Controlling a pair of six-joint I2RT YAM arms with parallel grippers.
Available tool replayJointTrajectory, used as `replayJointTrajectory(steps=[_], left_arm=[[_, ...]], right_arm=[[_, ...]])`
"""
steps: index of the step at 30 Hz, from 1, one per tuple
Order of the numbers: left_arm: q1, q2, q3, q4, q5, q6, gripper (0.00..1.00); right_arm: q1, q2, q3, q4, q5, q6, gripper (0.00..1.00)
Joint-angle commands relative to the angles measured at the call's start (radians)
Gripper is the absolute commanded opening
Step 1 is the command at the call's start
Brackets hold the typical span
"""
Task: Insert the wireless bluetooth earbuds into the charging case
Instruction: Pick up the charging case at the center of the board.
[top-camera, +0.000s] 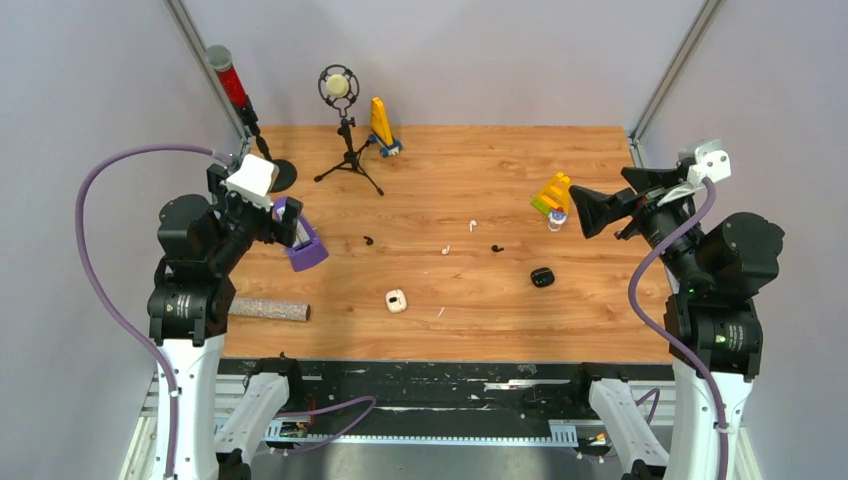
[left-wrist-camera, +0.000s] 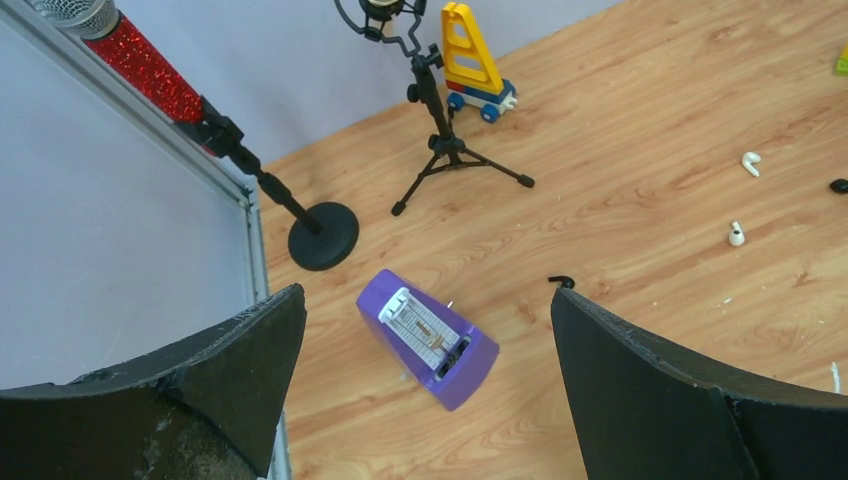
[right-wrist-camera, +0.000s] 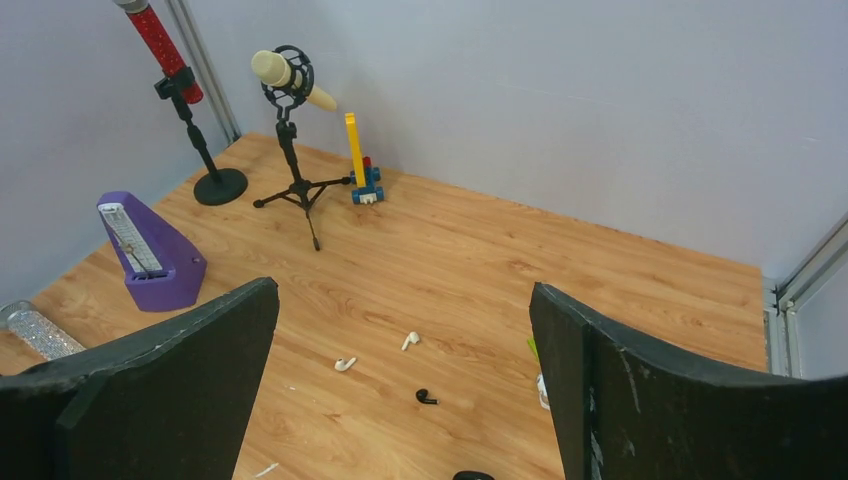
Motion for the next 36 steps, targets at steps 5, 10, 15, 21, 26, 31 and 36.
replayJointTrajectory(steps=[5,10,15,21,26,31,36], left_arm=[[0.006,-0.017,-0.013,0.025,0.037,-0.008,1.00],[0.006,0.022,-0.033,0.024,0.077,0.027,1.00],[0.004,0.063,-0.063,0.007,0.096,0.059,1.00],[0.002,0.060,-0.160,0.041,0.121,0.061,1.00],[0.002,0.029,-0.210,0.051,0.151,0.089,1.00],[0.002,0.026,-0.209,0.022,0.205,0.102,1.00],[0.002,0.025,-0.213,0.014,0.218,0.111,1.00]], right_arm=[[-0.005,-0.003,-0.004,0.017,-0.176,-0.067,1.00],[-0.004,0.046,-0.050,0.038,-0.580,-0.170,1.00],[0.014,0.079,-0.157,0.180,-0.683,-0.115,1.00],[0.294,0.160,-0.245,0.138,-0.454,-0.320,1.00],[0.589,0.283,-0.323,0.125,-0.241,-0.548,1.00],[0.695,0.440,-0.382,0.192,-0.254,-0.762,1.00],[0.765,0.602,-0.405,0.296,-0.316,-0.905,0.99]])
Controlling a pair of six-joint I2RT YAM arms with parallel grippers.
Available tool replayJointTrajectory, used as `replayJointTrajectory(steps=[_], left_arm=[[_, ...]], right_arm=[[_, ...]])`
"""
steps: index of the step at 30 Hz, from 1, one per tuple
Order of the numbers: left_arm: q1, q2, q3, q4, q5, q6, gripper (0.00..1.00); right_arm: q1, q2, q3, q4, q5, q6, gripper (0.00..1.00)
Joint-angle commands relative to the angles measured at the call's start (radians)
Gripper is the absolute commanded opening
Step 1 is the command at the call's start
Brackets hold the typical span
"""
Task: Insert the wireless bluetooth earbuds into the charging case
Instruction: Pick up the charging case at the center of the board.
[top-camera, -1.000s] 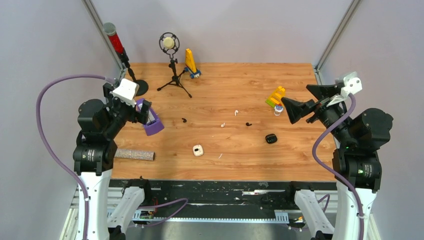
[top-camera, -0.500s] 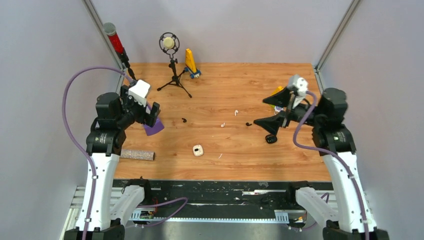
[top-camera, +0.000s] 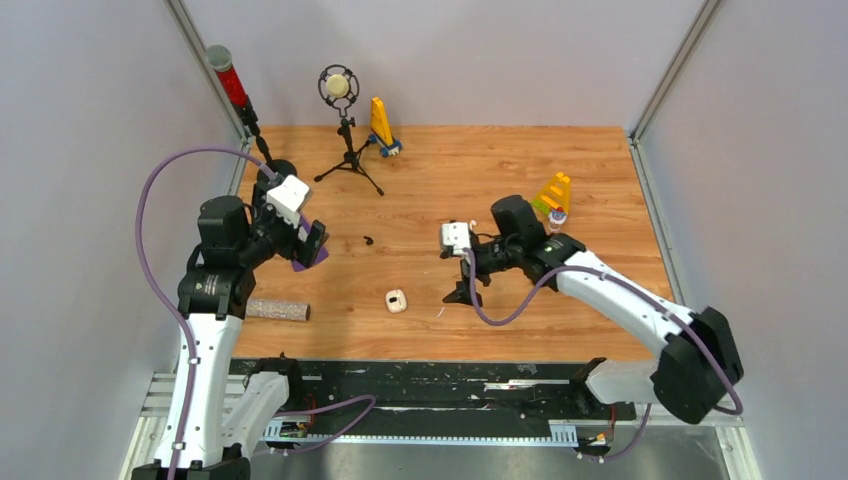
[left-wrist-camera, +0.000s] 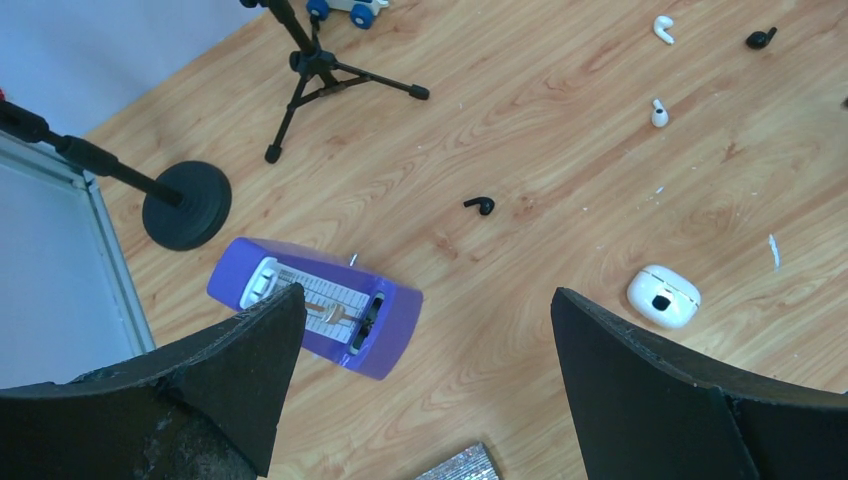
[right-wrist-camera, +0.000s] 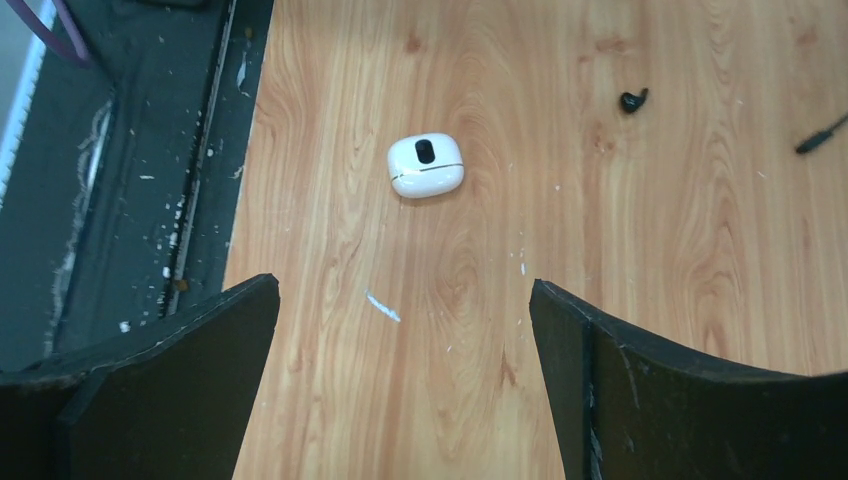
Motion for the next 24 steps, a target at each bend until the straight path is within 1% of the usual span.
replayJointTrajectory(steps=[1,5,10,15,21,24], left_arm=[[0.002,-0.009,0.007,0.006,0.035,0.028,1.00],[0.002,-0.010,0.005,0.006,0.030,0.027,1.00],[0.002,-0.009,0.001,0.009,0.033,0.027,1.00],[0.002,-0.009,-0.001,0.009,0.034,0.027,1.00],[0.002,-0.009,-0.001,0.007,0.037,0.027,1.00],[0.002,-0.011,-0.004,0.007,0.038,0.030,1.00]], right_arm=[[0.073,0.126,0.002,0.154,-0.017,-0.187,0.99],[0.160,0.290,0.077,0.182,0.102,-0.150,0.99],[0.215,0.432,0.128,0.211,0.166,-0.154,0.99],[0.222,0.539,0.190,0.213,0.190,-0.183,0.94],[0.221,0.661,0.293,0.169,0.189,-0.135,0.92],[0.222,0.686,0.315,0.138,0.171,-0.125,0.91]])
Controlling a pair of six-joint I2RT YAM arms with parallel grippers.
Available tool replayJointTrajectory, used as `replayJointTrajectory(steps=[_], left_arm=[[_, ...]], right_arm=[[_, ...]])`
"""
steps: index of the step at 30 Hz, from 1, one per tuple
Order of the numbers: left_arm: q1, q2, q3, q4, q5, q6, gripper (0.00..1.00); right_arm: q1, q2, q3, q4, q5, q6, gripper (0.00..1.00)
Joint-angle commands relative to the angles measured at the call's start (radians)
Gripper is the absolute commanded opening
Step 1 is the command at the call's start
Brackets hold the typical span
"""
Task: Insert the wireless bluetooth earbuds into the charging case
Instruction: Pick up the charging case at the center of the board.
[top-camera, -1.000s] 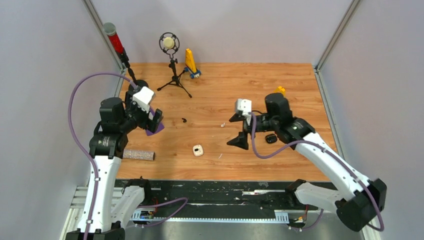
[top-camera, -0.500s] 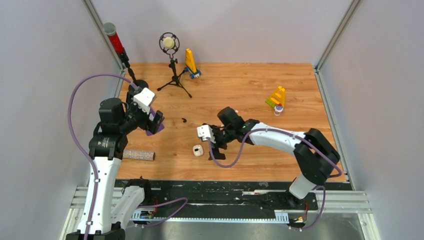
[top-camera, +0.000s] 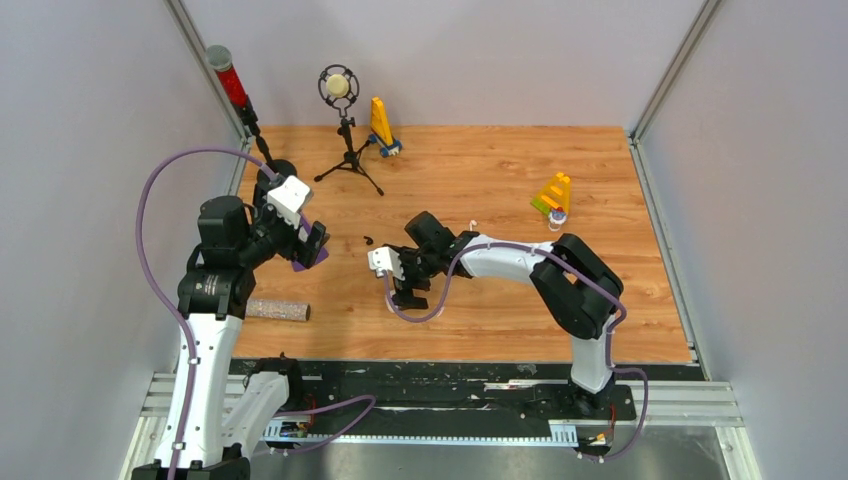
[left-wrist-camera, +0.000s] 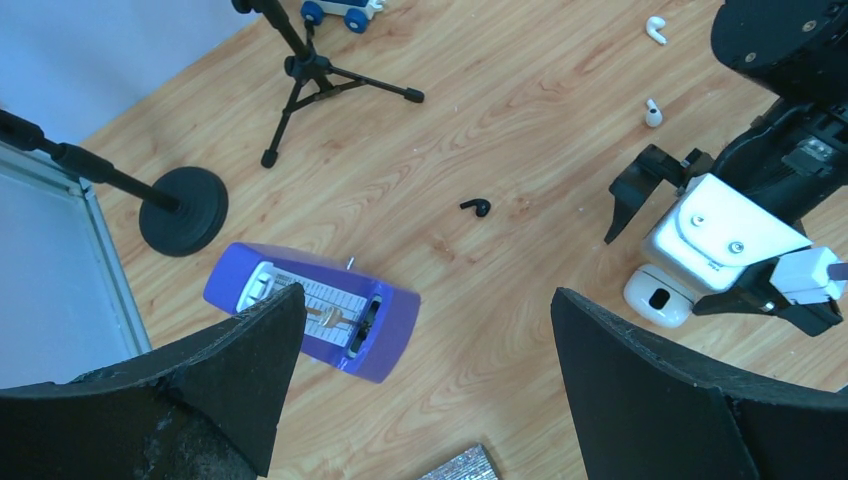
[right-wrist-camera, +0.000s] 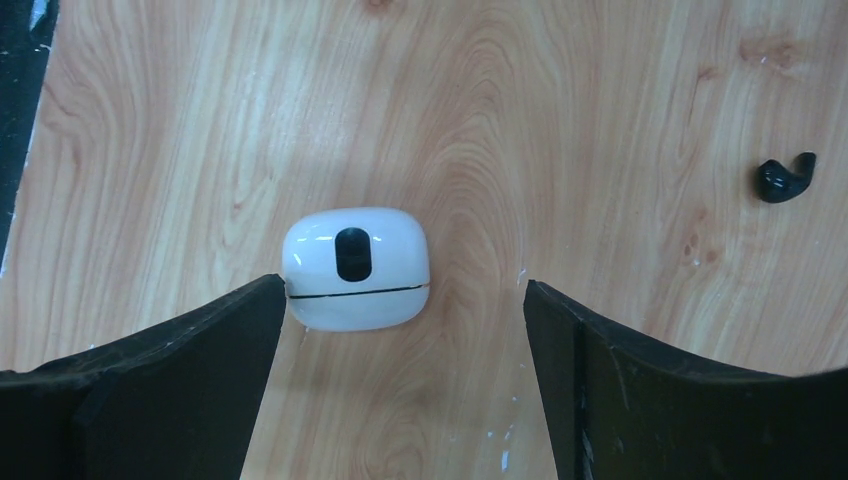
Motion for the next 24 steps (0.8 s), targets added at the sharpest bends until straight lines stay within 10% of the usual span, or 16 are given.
replayJointTrajectory(steps=[1,24], left_arm=[[0.002,-0.010,-0.005,0.009,0.018,0.022,1.00],[0.002,-0.003,-0.014,0.023,0.042,0.011,1.00]], right_arm=[[0.001,0.027,0.046,-0.034,-0.039,0.009,0.91],[0.018,0.044,-0.006,0.014,-0.048,0.028,0.76]])
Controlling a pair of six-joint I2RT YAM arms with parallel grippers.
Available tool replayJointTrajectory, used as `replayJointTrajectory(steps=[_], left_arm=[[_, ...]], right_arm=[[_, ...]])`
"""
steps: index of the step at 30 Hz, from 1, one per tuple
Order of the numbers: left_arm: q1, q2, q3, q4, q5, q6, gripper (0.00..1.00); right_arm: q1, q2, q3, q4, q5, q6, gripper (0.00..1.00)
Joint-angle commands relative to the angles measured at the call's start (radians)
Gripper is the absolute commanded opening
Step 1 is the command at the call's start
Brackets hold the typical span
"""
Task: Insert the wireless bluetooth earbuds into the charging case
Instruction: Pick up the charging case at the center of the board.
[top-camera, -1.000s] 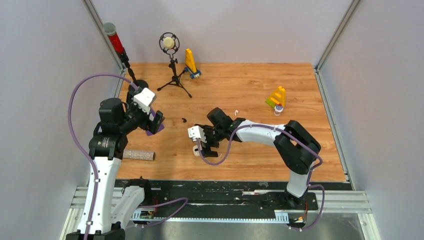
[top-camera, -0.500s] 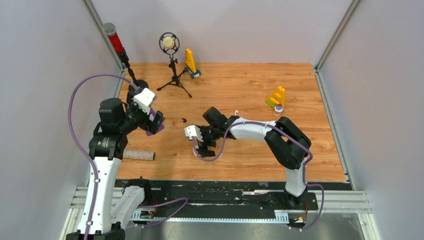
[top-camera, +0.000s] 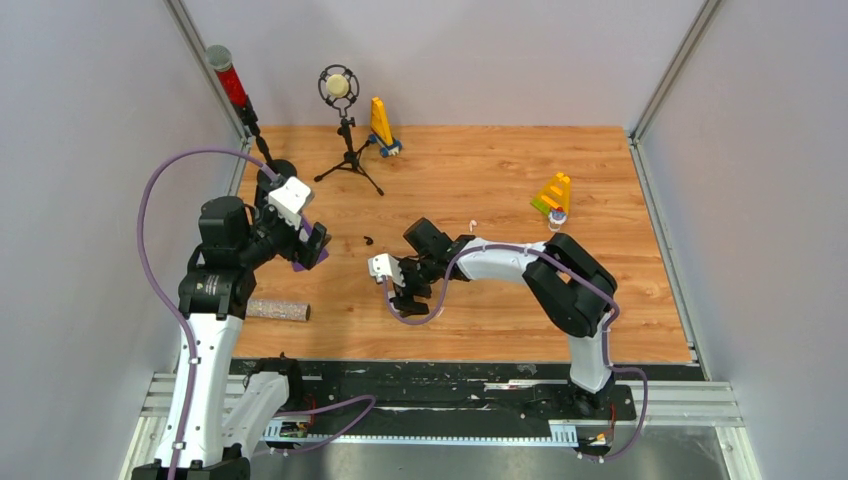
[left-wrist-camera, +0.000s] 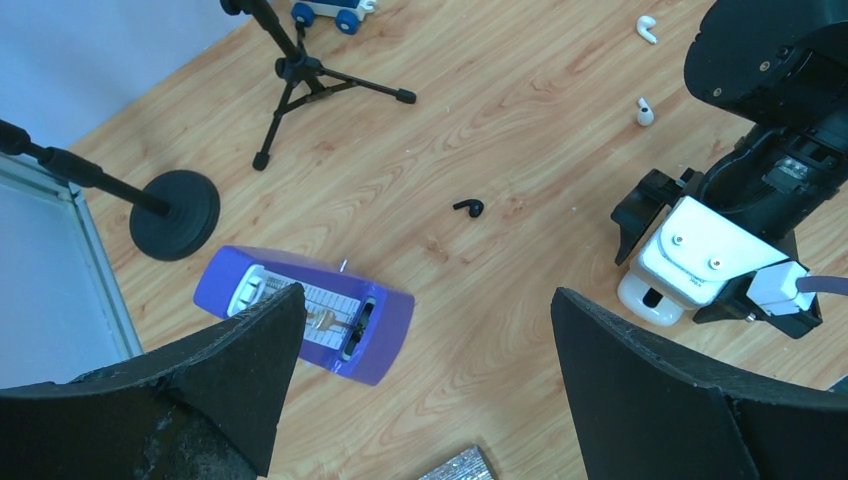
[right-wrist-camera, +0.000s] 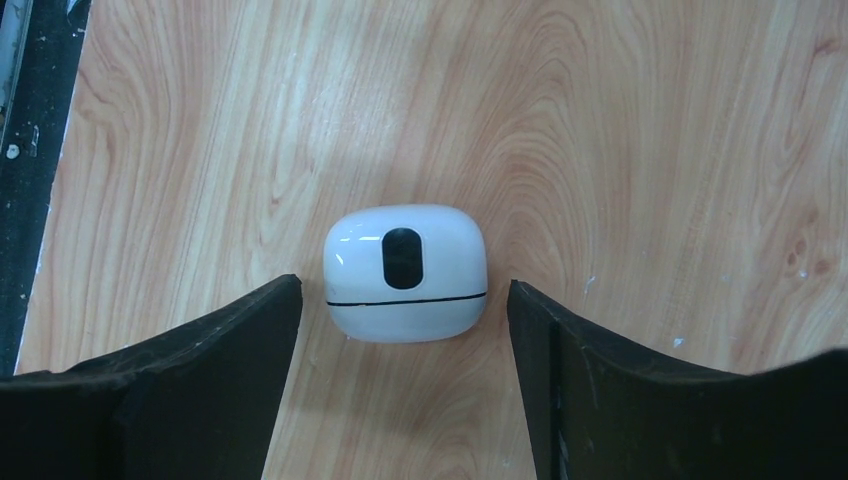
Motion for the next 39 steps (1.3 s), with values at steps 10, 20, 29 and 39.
replayJointTrajectory(steps=[10,20,29,39], left_arm=[[0.002,0.033,-0.002,0.055,0.027,-0.035,1.00],[-0.028,0.069,-0.004,0.090,-0.005,-0.073,1.00],[-0.115,0.147,0.048,0.124,-0.082,-0.103,1.00],[-0.150,0.370,0.323,0.131,0.203,-0.170,1.00]], right_arm=[[0.005,-0.043,-0.038,0.042,-0.026,0.001,0.58],[0.003,-0.104,-0.013,0.016,-0.010,0.037,0.50],[0.002,-0.332,-0.031,-0.055,0.136,0.035,0.47],[0.002,-0.683,-0.217,-0.061,0.243,-0.050,0.47]])
